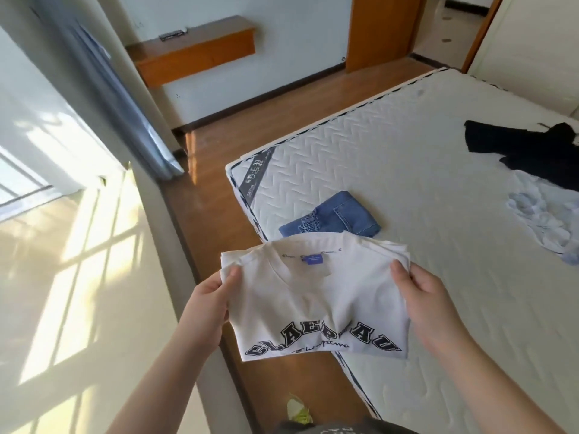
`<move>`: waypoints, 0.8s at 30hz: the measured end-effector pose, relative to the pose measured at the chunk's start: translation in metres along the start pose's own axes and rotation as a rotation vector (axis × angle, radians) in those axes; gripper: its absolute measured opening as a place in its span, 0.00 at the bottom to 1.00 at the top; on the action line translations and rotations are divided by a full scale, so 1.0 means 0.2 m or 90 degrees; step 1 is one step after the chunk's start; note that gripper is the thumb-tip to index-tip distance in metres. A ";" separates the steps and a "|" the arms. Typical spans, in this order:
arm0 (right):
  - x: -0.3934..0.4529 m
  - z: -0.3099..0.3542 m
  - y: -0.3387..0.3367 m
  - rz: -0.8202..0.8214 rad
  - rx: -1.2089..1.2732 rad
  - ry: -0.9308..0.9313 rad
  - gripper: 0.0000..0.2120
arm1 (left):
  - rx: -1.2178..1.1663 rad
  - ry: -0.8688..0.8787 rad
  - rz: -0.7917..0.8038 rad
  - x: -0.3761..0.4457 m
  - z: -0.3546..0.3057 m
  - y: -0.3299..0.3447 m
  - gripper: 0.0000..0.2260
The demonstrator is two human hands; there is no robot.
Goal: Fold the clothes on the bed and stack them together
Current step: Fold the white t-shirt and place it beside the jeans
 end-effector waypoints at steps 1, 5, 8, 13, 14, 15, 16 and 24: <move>0.03 0.01 0.07 0.011 -0.004 0.003 0.29 | -0.006 0.000 -0.008 0.02 0.00 -0.06 0.16; 0.17 0.04 0.34 0.052 -0.003 0.021 0.18 | -0.017 -0.003 -0.046 0.10 0.00 -0.26 0.17; 0.29 0.07 0.50 0.088 -0.004 0.035 0.21 | -0.050 -0.004 -0.069 0.16 -0.01 -0.35 0.17; 0.57 0.06 0.70 0.144 -0.031 0.050 0.30 | -0.095 -0.022 -0.102 0.32 -0.02 -0.45 0.15; 0.63 0.05 0.74 0.154 -0.037 0.051 0.31 | -0.099 -0.027 -0.111 0.36 -0.03 -0.47 0.16; 0.69 0.05 0.78 0.162 -0.043 0.051 0.31 | -0.104 -0.033 -0.121 0.40 -0.03 -0.50 0.16; 0.76 0.04 0.83 0.171 -0.047 0.051 0.31 | -0.110 -0.041 -0.134 0.45 -0.04 -0.52 0.16; 1.27 0.12 1.28 0.251 -0.056 0.064 0.11 | -0.130 -0.060 -0.239 0.74 -0.13 -0.79 0.14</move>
Point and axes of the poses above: each hand's wrist, its own x-axis towards the middle knuckle, its own y-axis out of the palm, z = x × y, the point moved 9 cm from there along x, towards the middle knuckle, and after that the axes turned 10 degrees about x, right-handed, at the moved point
